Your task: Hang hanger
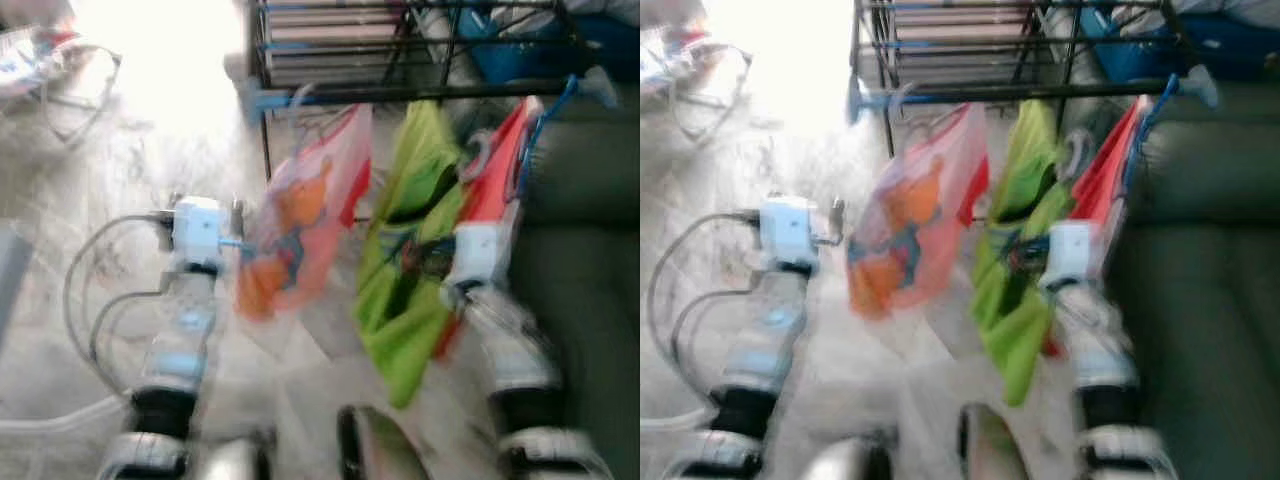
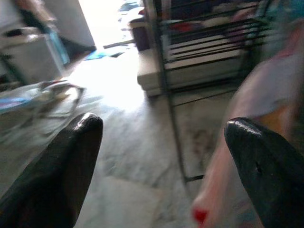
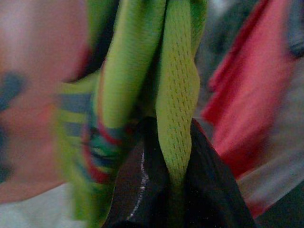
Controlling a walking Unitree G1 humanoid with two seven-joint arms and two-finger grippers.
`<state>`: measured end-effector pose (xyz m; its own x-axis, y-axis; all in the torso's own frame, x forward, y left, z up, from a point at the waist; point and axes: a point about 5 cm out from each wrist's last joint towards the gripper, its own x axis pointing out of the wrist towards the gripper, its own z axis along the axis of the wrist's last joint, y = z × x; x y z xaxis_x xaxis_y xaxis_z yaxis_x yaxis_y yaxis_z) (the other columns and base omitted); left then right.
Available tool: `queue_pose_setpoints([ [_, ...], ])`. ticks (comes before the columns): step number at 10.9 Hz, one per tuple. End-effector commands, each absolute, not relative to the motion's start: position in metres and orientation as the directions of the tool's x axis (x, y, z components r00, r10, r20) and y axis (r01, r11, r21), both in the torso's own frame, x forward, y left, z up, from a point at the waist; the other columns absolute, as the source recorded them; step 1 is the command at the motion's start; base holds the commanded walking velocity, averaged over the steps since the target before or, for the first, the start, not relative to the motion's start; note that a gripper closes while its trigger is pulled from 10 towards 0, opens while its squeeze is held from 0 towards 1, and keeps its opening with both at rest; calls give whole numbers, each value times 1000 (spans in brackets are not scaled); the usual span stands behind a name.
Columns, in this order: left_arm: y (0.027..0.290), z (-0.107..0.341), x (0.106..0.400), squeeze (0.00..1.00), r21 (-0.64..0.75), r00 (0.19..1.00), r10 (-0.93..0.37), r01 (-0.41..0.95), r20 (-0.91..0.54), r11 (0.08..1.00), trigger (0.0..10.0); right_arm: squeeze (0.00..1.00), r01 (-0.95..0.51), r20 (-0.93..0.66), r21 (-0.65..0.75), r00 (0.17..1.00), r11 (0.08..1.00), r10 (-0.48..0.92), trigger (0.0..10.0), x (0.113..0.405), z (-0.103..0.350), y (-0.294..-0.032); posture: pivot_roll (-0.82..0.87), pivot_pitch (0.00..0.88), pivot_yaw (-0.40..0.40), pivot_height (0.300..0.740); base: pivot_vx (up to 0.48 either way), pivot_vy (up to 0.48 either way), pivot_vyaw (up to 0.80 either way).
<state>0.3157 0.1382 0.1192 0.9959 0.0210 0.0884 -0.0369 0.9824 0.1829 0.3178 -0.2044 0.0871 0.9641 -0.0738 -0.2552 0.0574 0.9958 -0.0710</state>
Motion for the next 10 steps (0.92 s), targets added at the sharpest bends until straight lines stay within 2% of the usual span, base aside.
queue_pose_setpoints([
  [1,145,120,316,0,205,995,35,-55,97,977,10000,0,62,-180,-80,981,995,-76,10000,324,102,-204,-120,172,-19,740,480,0,0],
  [3,146,119,318,0,217,995,44,-63,91,974,10000,0,54,-152,-110,986,992,-70,10000,333,110,-206,-116,169,-18,740,480,0,0],
  [5,146,119,318,0,211,994,61,-80,94,974,10000,0,-22,-161,-122,987,992,2,10000,345,116,-198,-114,171,-16,740,0,0,0],
  [6,146,118,318,0,212,994,65,-83,92,974,10000,0,-91,-208,-122,976,988,64,10000,347,113,-189,-110,173,-16,740,0,0,0],
  [10,145,116,317,0,204,994,68,-83,81,976,10000,0,-191,-371,-105,918,976,140,10000,354,97,-171,-106,181,-17,740,0,0,0],
])
